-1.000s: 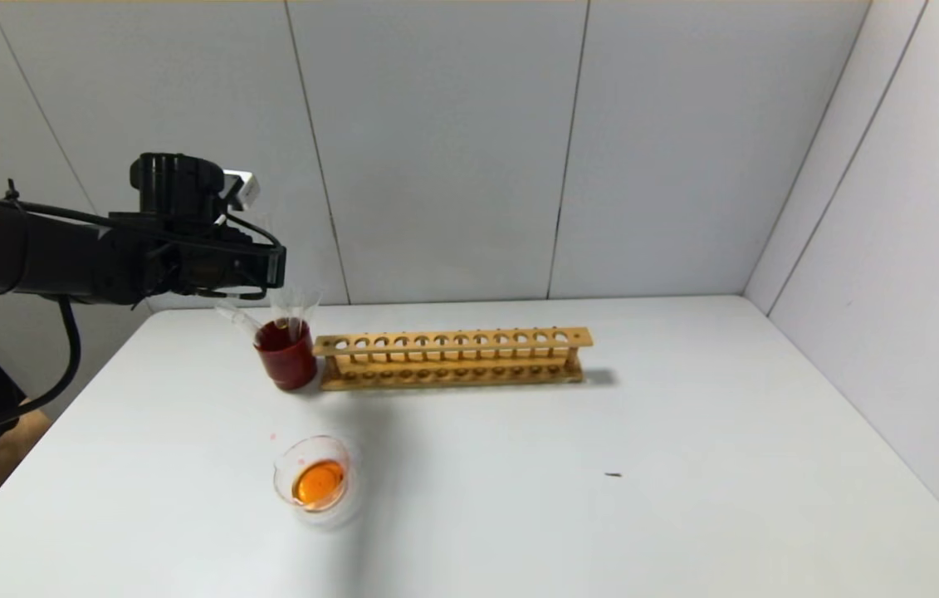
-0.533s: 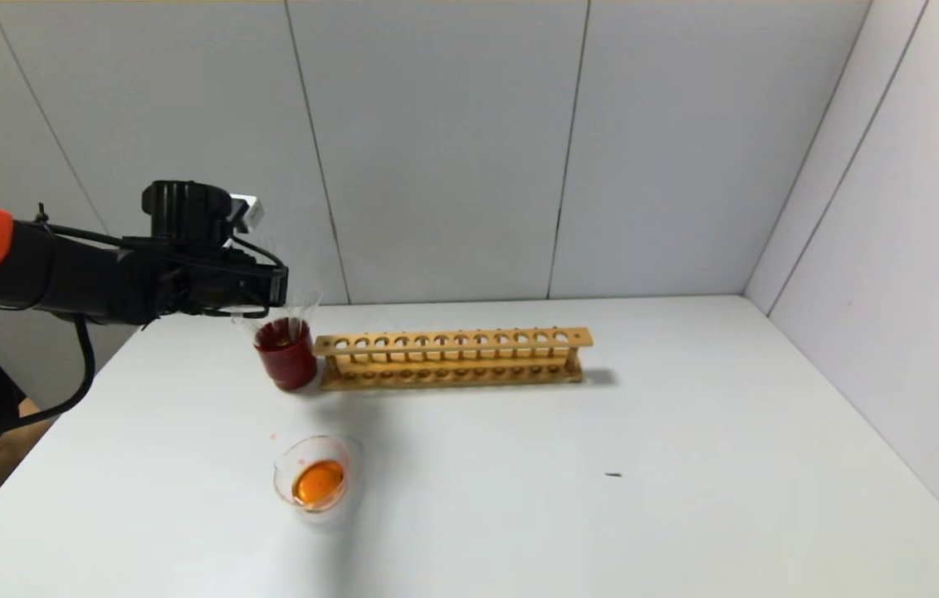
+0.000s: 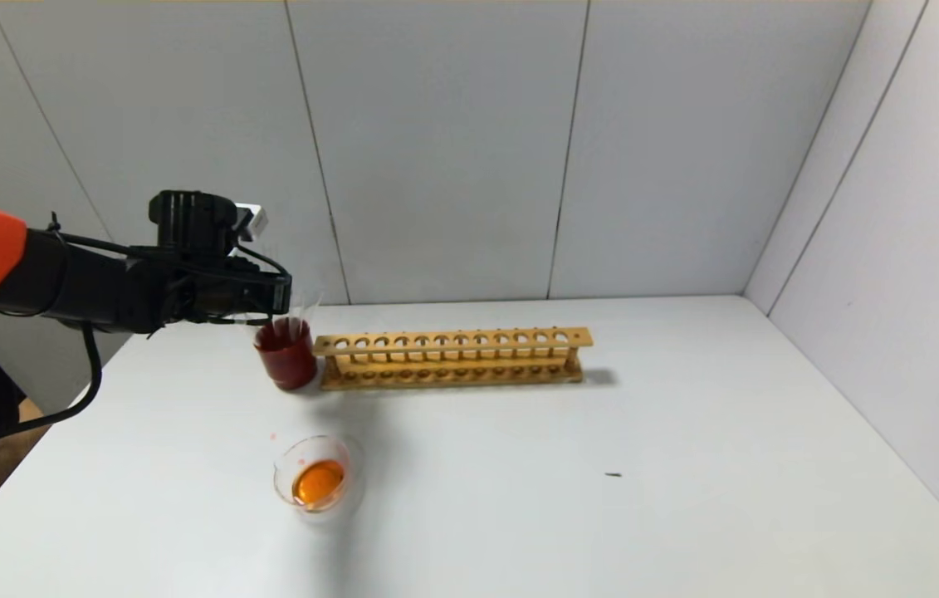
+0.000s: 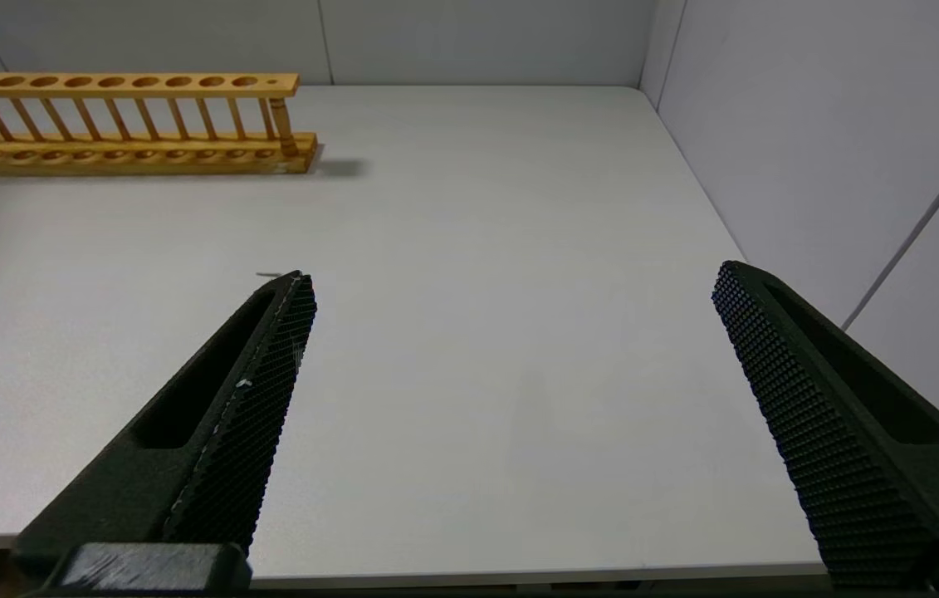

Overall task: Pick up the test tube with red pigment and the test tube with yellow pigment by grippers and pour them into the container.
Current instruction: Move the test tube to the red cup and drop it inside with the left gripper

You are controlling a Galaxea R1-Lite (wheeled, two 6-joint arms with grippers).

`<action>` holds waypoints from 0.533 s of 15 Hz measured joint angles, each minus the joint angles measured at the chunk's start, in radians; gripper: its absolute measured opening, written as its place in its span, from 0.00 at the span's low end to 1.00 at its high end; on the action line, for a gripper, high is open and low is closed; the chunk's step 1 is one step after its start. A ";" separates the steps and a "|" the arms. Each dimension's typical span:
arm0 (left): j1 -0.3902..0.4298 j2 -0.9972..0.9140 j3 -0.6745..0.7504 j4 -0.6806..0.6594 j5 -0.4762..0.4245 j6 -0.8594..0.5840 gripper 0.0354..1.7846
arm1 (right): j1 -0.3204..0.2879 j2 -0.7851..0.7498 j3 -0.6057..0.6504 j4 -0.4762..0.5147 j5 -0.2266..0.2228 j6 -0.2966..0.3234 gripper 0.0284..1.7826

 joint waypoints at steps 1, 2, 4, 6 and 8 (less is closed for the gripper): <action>0.000 0.001 0.006 -0.006 0.000 0.000 0.15 | 0.000 0.000 0.000 0.000 0.000 0.000 0.98; 0.000 0.001 0.013 -0.009 0.000 0.000 0.15 | -0.001 0.000 0.000 0.000 0.000 0.000 0.98; 0.000 0.002 0.019 -0.010 0.000 -0.001 0.15 | 0.000 0.000 0.000 0.000 0.000 0.000 0.98; 0.000 0.003 0.024 -0.010 -0.001 -0.002 0.15 | 0.000 0.000 0.000 0.000 0.000 0.000 0.98; 0.000 0.005 0.029 -0.011 -0.001 -0.003 0.15 | 0.000 0.000 0.000 0.000 0.000 0.000 0.98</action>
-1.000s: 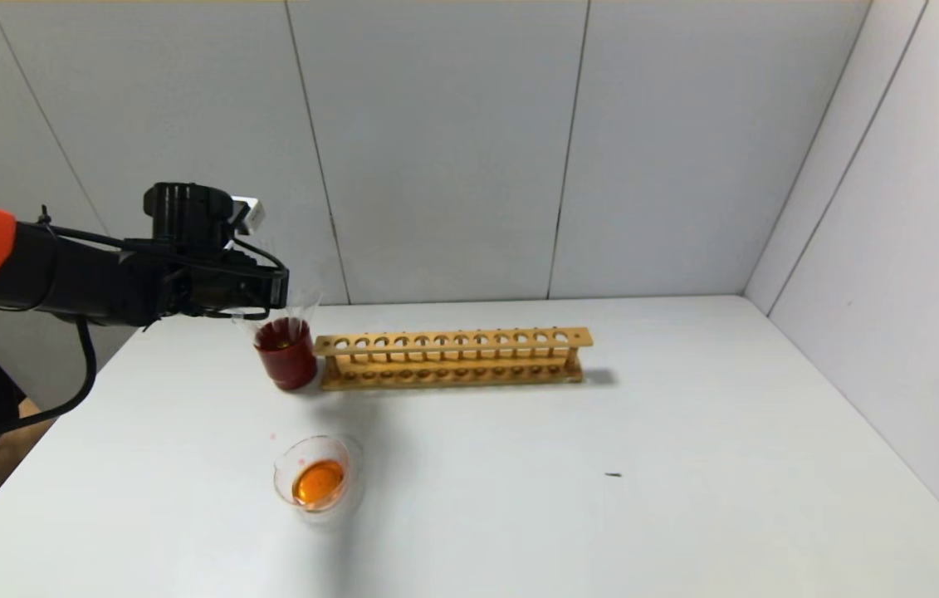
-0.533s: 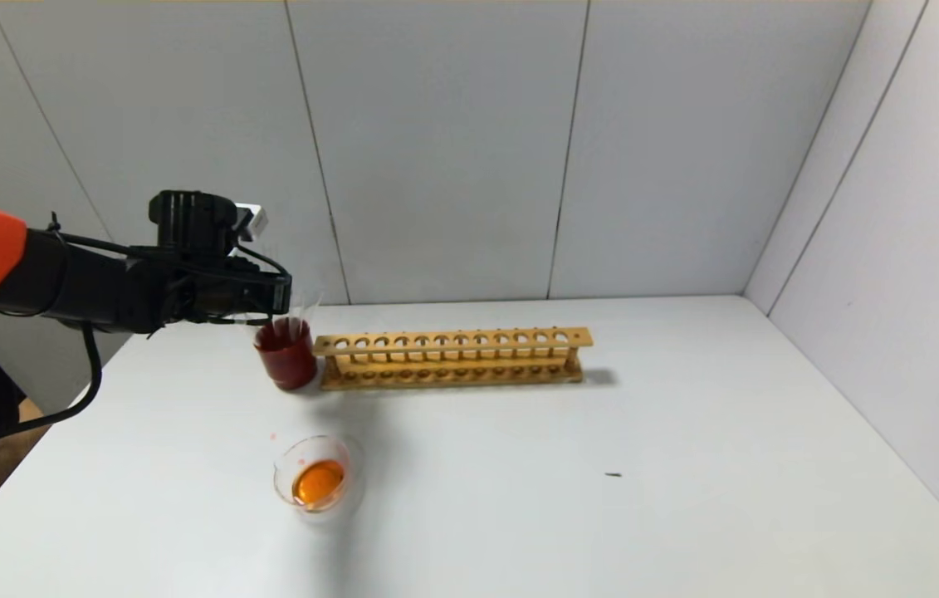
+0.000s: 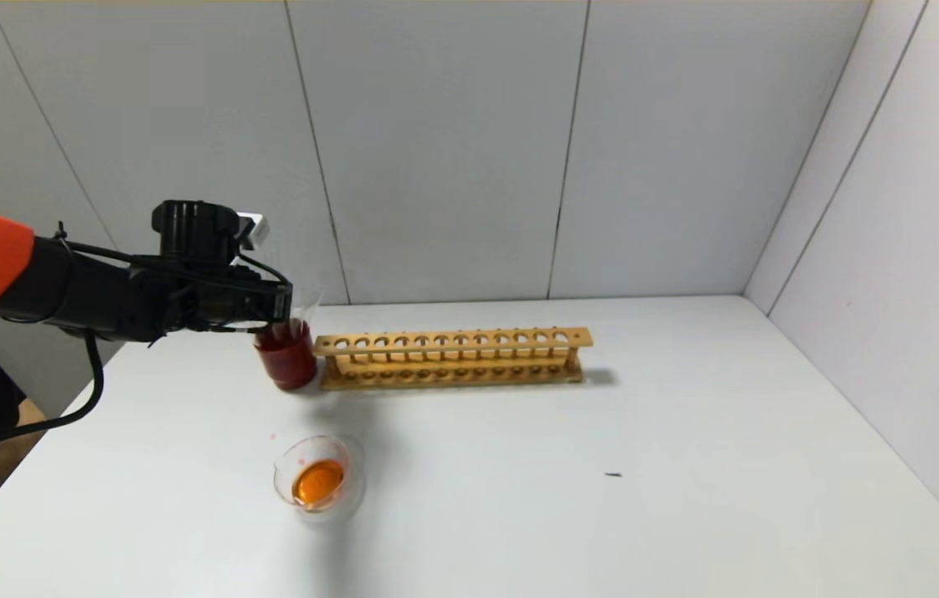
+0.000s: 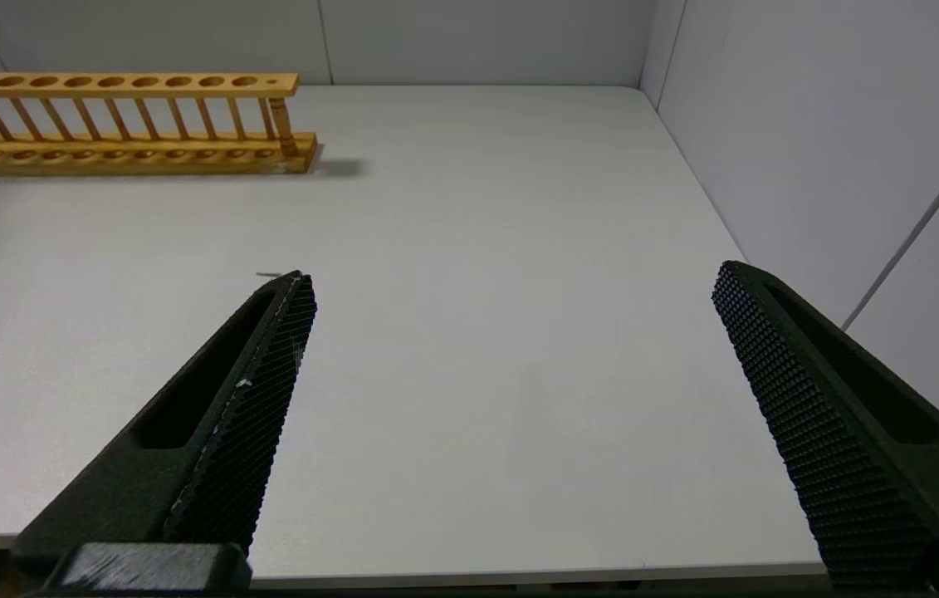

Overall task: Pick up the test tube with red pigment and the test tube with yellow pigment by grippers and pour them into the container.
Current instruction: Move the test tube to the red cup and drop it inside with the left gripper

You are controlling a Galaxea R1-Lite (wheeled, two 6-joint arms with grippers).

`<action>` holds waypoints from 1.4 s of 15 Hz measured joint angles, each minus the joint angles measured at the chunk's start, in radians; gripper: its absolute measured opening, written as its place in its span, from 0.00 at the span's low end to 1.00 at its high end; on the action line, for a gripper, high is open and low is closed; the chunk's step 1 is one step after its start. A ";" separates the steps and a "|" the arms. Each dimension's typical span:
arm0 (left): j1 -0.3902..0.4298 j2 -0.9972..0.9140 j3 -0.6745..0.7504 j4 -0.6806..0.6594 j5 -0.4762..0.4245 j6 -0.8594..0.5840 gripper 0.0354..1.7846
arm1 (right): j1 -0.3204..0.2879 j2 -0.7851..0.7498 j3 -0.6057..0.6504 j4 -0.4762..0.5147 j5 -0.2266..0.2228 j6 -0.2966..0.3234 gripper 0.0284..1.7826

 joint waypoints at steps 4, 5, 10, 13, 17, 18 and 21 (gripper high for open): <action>0.000 0.001 0.002 -0.013 0.000 -0.005 0.15 | 0.000 0.000 0.000 0.000 0.000 0.000 0.98; 0.000 0.002 0.003 -0.014 0.000 -0.006 0.15 | 0.000 0.000 0.000 0.000 0.000 0.000 0.98; 0.000 0.003 0.010 -0.014 0.002 -0.014 0.15 | 0.000 0.000 0.000 0.000 0.000 0.000 0.98; 0.000 0.002 0.018 -0.016 0.001 -0.012 0.15 | 0.000 0.000 0.000 0.000 0.000 0.000 0.98; 0.000 0.002 0.020 -0.028 0.001 -0.011 0.19 | 0.000 0.000 0.000 0.000 0.000 0.000 0.98; 0.000 0.002 0.021 -0.040 0.001 -0.010 0.23 | 0.000 0.000 0.000 0.000 0.000 0.000 0.98; 0.000 0.000 0.022 -0.052 0.001 -0.008 0.45 | 0.000 0.000 0.000 0.000 0.000 0.000 0.98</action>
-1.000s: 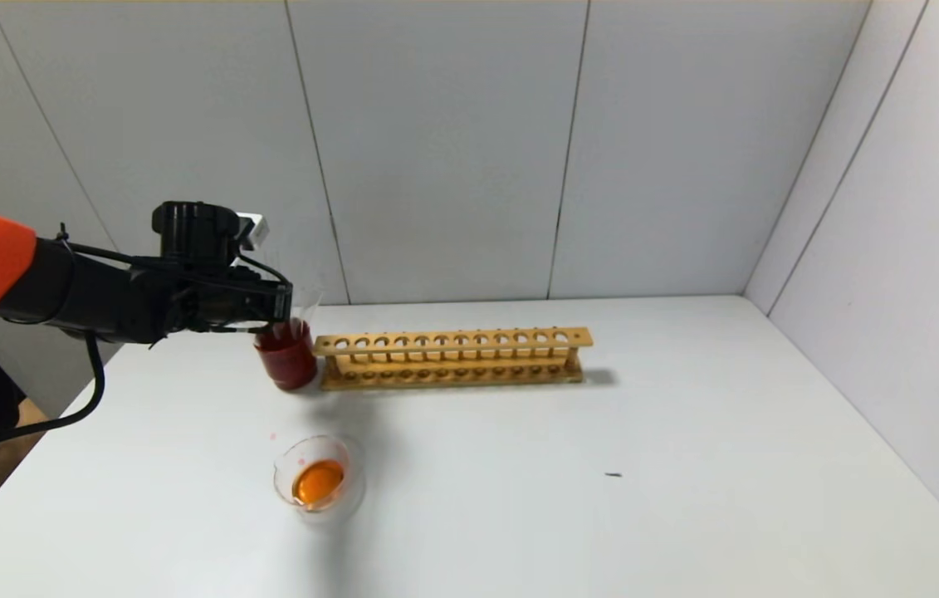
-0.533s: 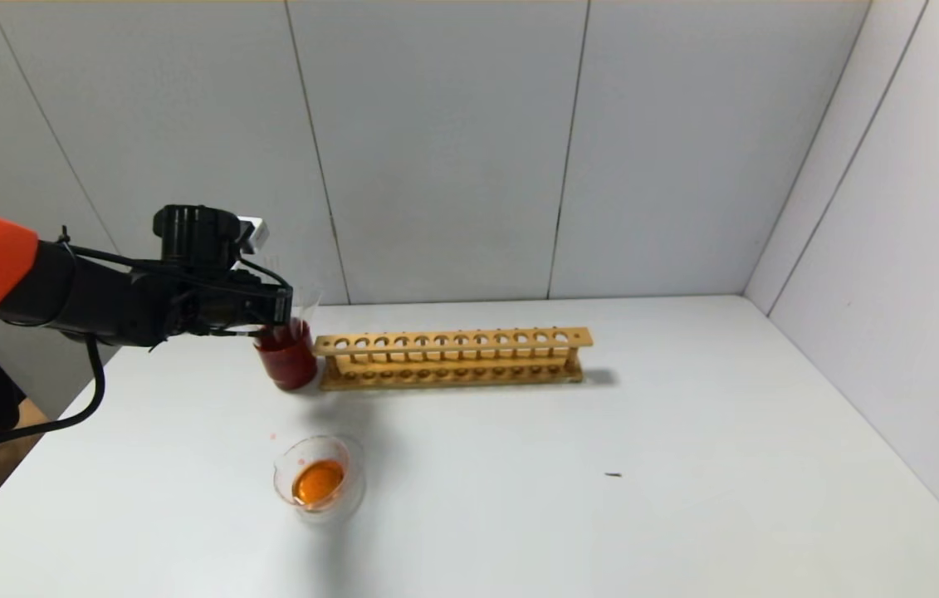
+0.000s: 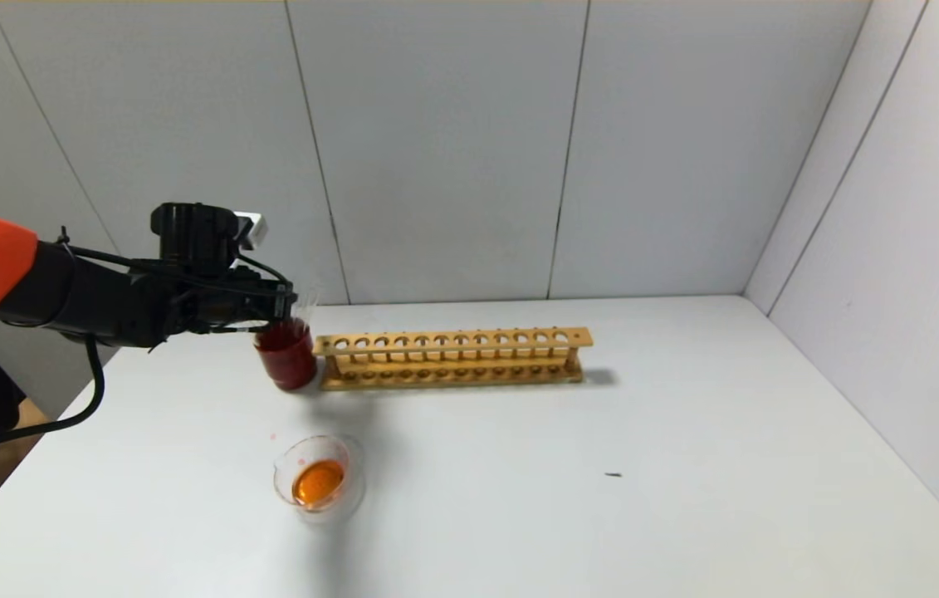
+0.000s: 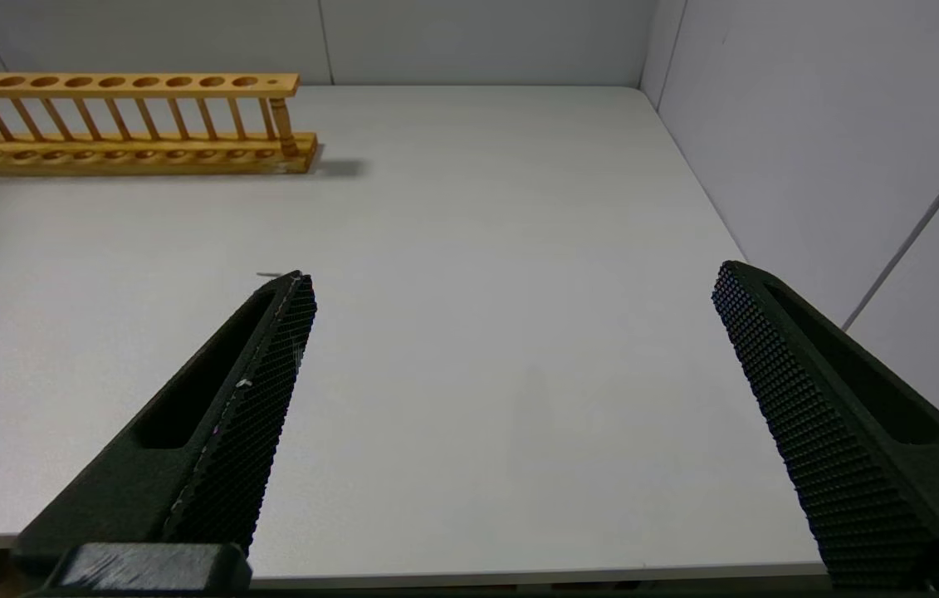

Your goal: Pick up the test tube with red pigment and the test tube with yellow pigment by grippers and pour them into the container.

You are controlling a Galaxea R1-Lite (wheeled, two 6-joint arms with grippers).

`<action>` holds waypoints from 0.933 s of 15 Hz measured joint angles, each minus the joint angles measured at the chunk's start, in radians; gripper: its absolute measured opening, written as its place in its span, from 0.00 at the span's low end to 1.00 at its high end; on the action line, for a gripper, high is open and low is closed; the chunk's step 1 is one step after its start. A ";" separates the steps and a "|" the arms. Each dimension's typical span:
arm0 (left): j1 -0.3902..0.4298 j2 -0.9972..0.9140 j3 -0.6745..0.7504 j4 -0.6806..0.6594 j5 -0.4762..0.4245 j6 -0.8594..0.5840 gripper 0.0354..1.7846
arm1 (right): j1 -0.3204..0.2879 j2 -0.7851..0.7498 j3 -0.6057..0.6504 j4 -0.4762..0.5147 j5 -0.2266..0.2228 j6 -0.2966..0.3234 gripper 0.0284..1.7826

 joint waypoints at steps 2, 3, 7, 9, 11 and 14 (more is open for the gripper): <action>0.000 -0.002 0.000 -0.001 0.000 0.000 0.66 | 0.000 0.000 0.000 0.000 0.000 0.000 0.98; 0.000 -0.003 0.000 -0.001 0.000 0.000 0.74 | 0.000 0.000 0.000 0.000 0.000 0.000 0.98; 0.000 -0.014 -0.002 -0.001 0.000 0.003 0.96 | -0.001 0.000 0.000 0.000 0.000 0.000 0.98; 0.000 -0.020 -0.007 -0.001 0.000 0.004 0.98 | -0.001 0.000 0.000 0.000 0.000 0.000 0.98; 0.000 -0.029 -0.013 0.000 -0.001 0.004 0.98 | 0.000 0.000 0.000 0.000 0.000 0.000 0.98; 0.001 -0.051 -0.045 0.016 0.000 0.006 0.98 | 0.000 0.000 0.000 0.000 0.000 0.000 0.98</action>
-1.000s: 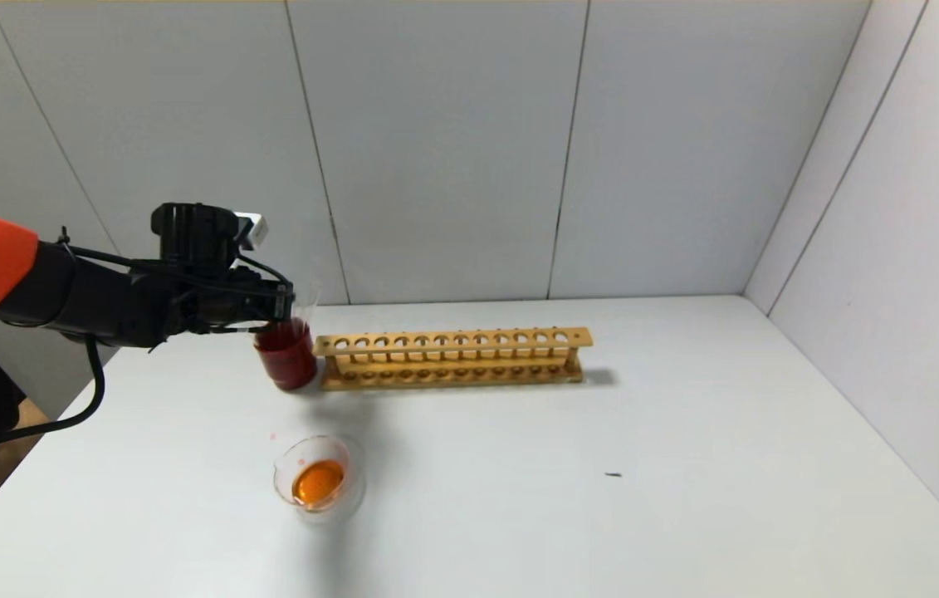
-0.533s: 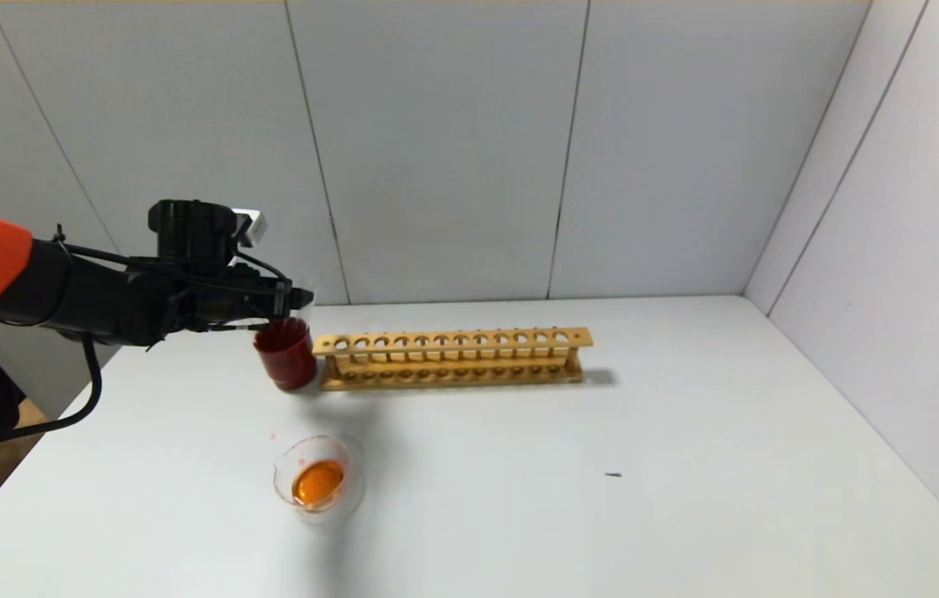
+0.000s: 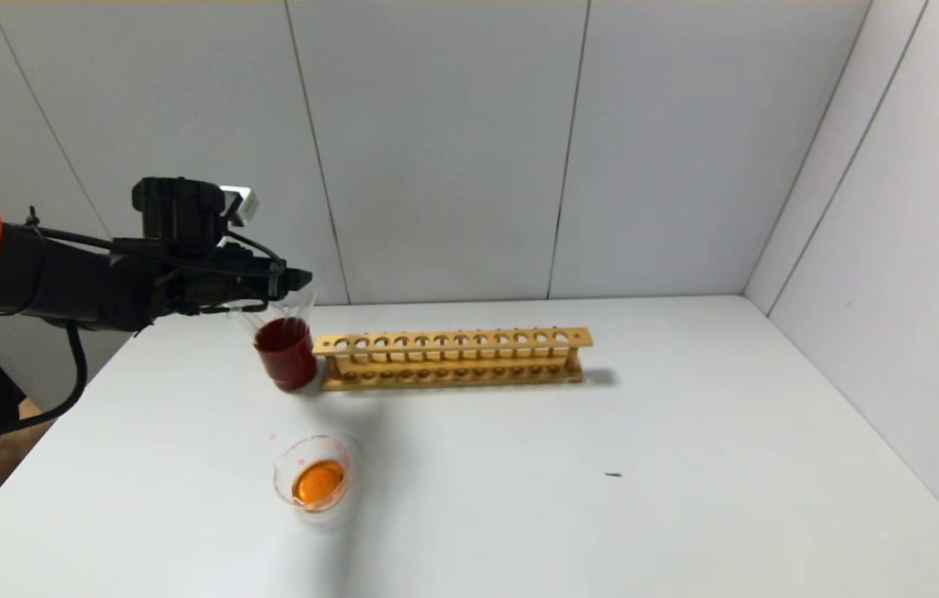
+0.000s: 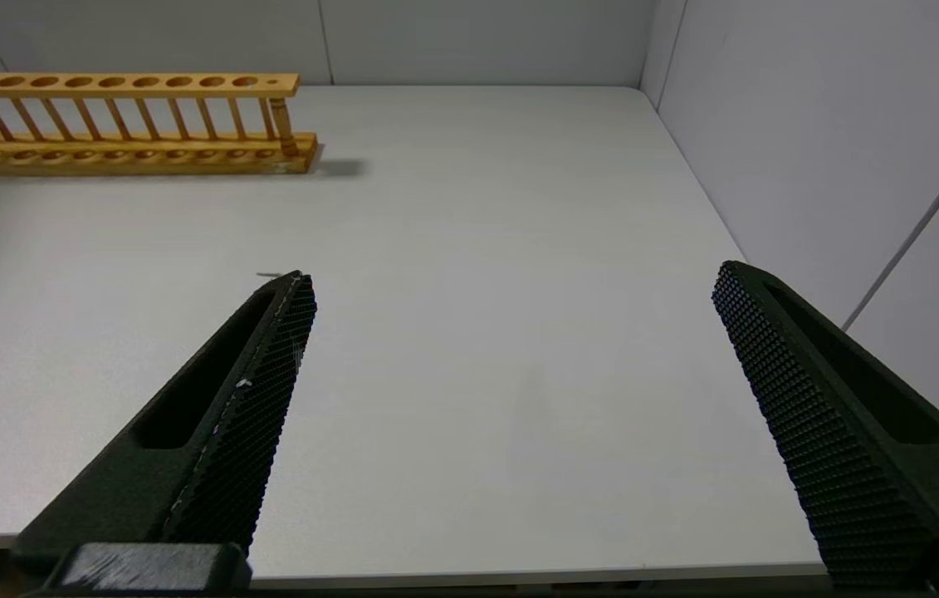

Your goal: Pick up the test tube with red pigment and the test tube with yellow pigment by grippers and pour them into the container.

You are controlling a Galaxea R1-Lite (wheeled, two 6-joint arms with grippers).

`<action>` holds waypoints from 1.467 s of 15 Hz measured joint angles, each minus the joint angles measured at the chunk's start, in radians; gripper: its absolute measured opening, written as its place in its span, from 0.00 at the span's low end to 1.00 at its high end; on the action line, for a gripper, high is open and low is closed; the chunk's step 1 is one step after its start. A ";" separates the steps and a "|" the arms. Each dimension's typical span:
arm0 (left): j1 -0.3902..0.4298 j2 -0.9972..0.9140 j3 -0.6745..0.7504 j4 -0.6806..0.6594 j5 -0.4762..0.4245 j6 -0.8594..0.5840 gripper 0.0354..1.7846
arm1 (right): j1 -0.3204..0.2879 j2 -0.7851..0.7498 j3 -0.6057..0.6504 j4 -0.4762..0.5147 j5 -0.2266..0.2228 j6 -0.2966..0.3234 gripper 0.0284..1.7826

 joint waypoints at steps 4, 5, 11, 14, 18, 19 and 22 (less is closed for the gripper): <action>0.002 -0.090 -0.022 0.061 0.008 0.005 0.98 | -0.001 0.000 0.000 0.000 0.000 0.000 0.98; 0.003 -0.133 -0.017 0.079 0.013 0.005 0.98 | -0.001 0.000 0.000 0.000 0.000 0.000 0.98; 0.016 -0.534 0.224 0.107 0.052 0.009 0.98 | 0.000 0.000 0.000 0.000 0.000 0.000 0.98; 0.026 -0.800 0.433 0.111 0.058 0.009 0.98 | 0.000 0.000 0.000 0.000 0.000 0.000 0.98; 0.032 -1.148 0.643 0.166 0.061 0.009 0.98 | 0.000 0.000 0.000 0.000 0.000 0.000 0.98; 0.033 -1.229 0.673 0.202 0.061 0.009 0.98 | 0.000 0.000 0.000 0.000 0.000 0.000 0.98; 0.032 -1.485 0.745 0.353 0.060 0.010 0.98 | 0.000 0.000 0.000 0.000 0.000 0.000 0.98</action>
